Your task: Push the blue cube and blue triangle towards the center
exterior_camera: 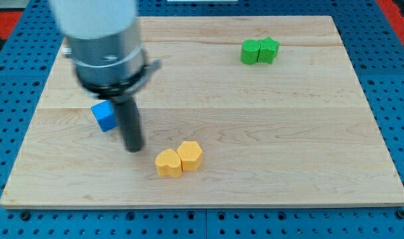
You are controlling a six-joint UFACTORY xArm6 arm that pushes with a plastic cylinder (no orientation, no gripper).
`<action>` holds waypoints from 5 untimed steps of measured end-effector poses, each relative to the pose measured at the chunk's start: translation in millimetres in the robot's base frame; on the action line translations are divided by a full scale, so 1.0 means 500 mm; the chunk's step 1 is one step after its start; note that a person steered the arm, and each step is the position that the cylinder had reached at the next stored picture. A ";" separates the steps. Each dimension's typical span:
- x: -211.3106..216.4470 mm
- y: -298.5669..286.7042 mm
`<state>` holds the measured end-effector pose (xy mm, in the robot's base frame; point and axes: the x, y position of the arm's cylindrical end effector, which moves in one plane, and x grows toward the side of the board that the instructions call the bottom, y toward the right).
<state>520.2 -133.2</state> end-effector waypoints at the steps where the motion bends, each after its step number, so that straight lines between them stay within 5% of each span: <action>1: -0.020 -0.151; 5: -0.050 -0.188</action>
<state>495.2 -227.0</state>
